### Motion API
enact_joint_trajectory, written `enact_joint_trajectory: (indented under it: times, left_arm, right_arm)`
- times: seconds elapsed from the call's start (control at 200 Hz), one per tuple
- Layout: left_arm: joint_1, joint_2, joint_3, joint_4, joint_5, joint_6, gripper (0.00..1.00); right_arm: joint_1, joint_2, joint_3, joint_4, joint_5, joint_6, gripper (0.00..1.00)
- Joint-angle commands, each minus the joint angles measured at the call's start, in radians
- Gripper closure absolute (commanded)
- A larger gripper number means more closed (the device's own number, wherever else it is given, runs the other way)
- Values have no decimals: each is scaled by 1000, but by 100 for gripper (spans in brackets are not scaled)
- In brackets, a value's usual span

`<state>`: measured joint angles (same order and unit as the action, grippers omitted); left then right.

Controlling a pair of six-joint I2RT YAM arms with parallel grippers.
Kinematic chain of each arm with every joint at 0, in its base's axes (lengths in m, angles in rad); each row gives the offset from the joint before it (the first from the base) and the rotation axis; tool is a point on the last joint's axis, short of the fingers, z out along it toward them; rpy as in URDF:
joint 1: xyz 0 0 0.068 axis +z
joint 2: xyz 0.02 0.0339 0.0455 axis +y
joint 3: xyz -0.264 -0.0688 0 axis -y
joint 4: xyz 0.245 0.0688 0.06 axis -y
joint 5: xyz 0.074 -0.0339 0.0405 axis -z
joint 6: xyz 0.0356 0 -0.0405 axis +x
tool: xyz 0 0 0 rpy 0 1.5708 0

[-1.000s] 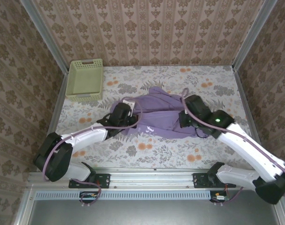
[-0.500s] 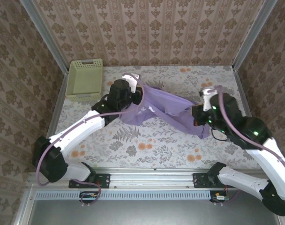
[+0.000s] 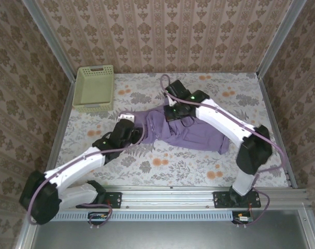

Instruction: Fold the inside-out t-shirt

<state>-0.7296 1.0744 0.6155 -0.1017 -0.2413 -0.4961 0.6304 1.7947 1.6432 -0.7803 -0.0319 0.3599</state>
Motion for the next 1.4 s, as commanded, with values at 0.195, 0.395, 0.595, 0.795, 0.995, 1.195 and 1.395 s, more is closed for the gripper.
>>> enact_joint_trajectory:
  times: [0.195,0.395,0.595,0.795,0.995,1.195,1.395]
  left_arm:
    - [-15,61,-36,170,141,-87,43]
    - [-29,238,67,243,305,-96,36]
    - [8,374,103,341,352,-156,42]
    - [42,498,117,471,466,-218,51]
    - [42,565,129,486,495,-222,55]
    - [43,595,133,482,508,-225,67]
    - [41,604,101,503,524,-225,78]
  right_arm:
    - [-61,274,325,-109,39,-78,74]
    - [-52,103,138,-58,74,-100,54]
    - [-47,4,-130,108,-61,-28,68]
    - [-43,76,-196,176,-96,15,73]
    - [-54,138,-181,152,4,-10,73]
    - [-54,193,-160,162,-8,-18,71]
    - [-52,214,-122,158,-19,-23,91]
